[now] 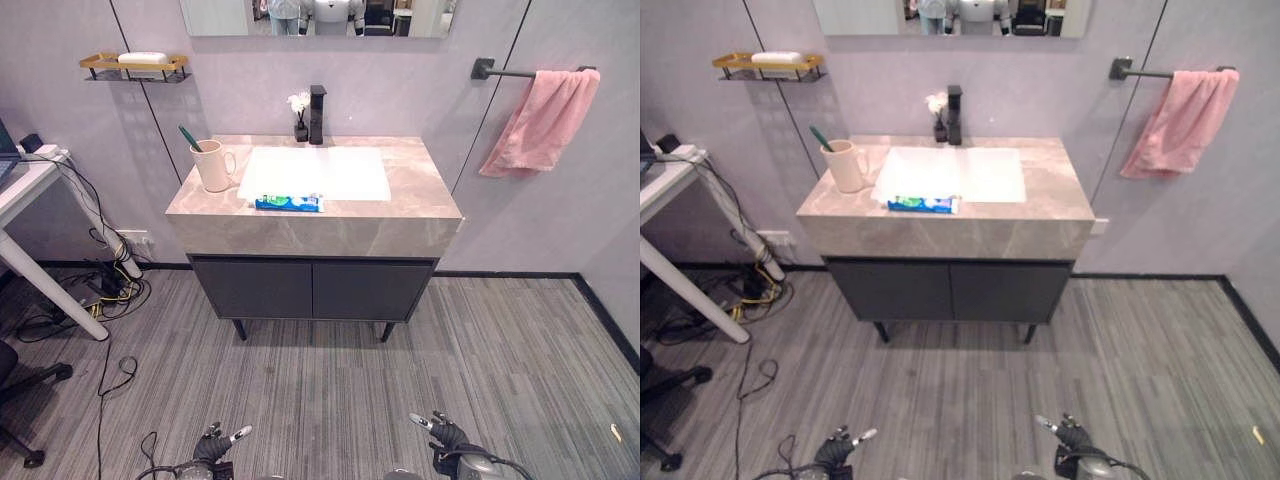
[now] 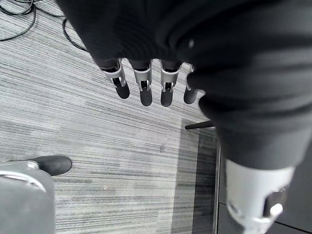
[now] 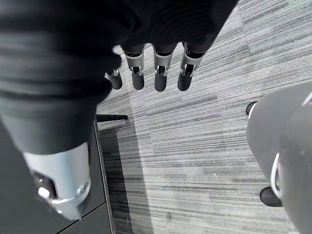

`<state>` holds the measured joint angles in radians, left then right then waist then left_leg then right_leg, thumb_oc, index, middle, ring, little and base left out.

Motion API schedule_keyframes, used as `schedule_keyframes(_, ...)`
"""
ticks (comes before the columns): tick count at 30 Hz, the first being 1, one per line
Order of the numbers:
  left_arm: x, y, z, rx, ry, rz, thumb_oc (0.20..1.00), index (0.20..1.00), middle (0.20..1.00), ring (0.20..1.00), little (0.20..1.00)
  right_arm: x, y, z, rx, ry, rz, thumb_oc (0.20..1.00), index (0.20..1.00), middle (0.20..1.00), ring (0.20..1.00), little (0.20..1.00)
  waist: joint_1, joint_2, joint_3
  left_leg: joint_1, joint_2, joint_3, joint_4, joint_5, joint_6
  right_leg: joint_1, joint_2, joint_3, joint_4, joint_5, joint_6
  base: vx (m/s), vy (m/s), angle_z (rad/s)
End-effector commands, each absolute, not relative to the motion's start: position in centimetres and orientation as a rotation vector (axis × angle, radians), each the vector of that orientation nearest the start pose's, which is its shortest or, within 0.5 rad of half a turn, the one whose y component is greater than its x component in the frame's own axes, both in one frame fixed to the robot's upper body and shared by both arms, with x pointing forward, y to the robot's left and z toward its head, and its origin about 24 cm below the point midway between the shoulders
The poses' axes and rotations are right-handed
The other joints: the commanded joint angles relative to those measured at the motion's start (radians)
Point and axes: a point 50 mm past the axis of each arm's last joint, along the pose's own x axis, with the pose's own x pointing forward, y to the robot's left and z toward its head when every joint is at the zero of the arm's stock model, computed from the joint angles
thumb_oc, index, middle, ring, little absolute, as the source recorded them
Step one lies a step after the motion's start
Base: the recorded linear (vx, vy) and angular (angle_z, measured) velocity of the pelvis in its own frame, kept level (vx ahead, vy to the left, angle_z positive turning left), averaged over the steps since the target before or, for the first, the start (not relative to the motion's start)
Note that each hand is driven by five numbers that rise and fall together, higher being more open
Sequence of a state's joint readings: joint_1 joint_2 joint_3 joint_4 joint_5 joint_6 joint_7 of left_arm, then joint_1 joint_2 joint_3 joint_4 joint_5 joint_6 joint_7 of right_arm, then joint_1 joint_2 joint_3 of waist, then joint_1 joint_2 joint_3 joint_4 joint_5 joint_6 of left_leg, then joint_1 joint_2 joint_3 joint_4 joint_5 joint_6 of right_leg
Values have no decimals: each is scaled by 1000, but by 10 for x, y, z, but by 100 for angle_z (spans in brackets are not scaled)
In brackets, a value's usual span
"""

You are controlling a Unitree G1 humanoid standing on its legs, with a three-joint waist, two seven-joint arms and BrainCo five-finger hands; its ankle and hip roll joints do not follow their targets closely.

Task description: Put brush and paste in cup on sink, flatten towel.

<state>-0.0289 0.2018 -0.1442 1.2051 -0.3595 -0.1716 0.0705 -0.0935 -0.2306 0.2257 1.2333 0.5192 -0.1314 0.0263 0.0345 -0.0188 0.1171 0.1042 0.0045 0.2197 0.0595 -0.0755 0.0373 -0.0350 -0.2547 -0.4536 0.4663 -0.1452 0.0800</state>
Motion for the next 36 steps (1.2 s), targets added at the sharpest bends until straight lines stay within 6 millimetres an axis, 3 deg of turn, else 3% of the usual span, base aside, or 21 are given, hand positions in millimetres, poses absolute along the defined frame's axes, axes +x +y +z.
schedule_keyframes(1, 138, 223, -145, 78, 916, 220, 1000, 1000, 1000, 1000, 1000, 150, -221, -144, 82, 939, -205, 1000, 1000, 1000, 1000, 1000, 5, -1, -2, 54, -56, -2, 20, -75, 44, -4, -102, 32, -100, 321, 114, 24, 62, -3)
schedule_keyframes(11, 145, 232, -140, 115, 897, 216, 1000, 1000, 1000, 1000, 1000, 137, -229, -148, 130, 967, -254, 1000, 1000, 1000, 1000, 1000, 1, -12, 2, 76, -84, -11, -6, -74, 64, -16, -133, 39, -49, 369, 128, 10, 75, 2)
schedule_keyframes(22, 145, 228, -141, 119, 897, 197, 1000, 1000, 1000, 1000, 1000, 127, -228, -152, 153, 1002, -286, 1000, 1000, 1000, 1000, 1000, -8, -18, 2, 101, -94, -23, -25, -71, 78, -49, -139, 74, 40, 411, 137, 6, 47, 0)
schedule_keyframes(26, 142, 226, -142, 127, 906, 187, 1000, 1000, 1000, 1000, 1000, 126, -229, -152, 169, 1001, -318, 1000, 1000, 1000, 1000, 1000, -12, -10, 2, 107, -96, -38, -39, -62, 90, -84, -143, 92, 125, 435, 140, 3, 78, 12)
schedule_keyframes(28, 145, 226, -141, 110, 891, 189, 1000, 1000, 1000, 1000, 1000, 124, -227, -153, 200, 1005, -334, 1000, 1000, 1000, 1000, 1000, -13, -11, 8, 114, -96, -43, -41, -64, 93, -107, -133, 106, 173, 417, 138, 19, 74, 6)
schedule_keyframes(31, 143, 225, -141, 100, 891, 193, 1000, 1000, 1000, 1000, 1000, 119, -225, -155, 221, 1015, -346, 1000, 1000, 1000, 1000, 1000, -16, -20, 16, 122, -98, -42, -49, -65, 85, -140, -90, 137, 118, 351, 117, 32, -17, 2)
schedule_keyframes(34, 145, 226, -140, 94, 887, 201, 1000, 1000, 1000, 1000, 1000, 119, -224, -156, 222, 1017, -357, 1000, 1000, 1000, 1000, 1000, -11, -29, 28, 119, -94, -41, -56, -67, 66, -155, -101, 114, -40, 365, 113, 61, -76, 0)
schedule_keyframes(36, 149, 226, -139, 95, 874, 203, 1000, 1000, 1000, 1000, 1000, 123, -224, -154, 226, 1004, -363, 1000, 1000, 1000, 1000, 1000, -20, -38, 43, 102, -89, -54, -47, -71, 48, -189, -99, 152, -169, 400, 121, 76, -138, 2)
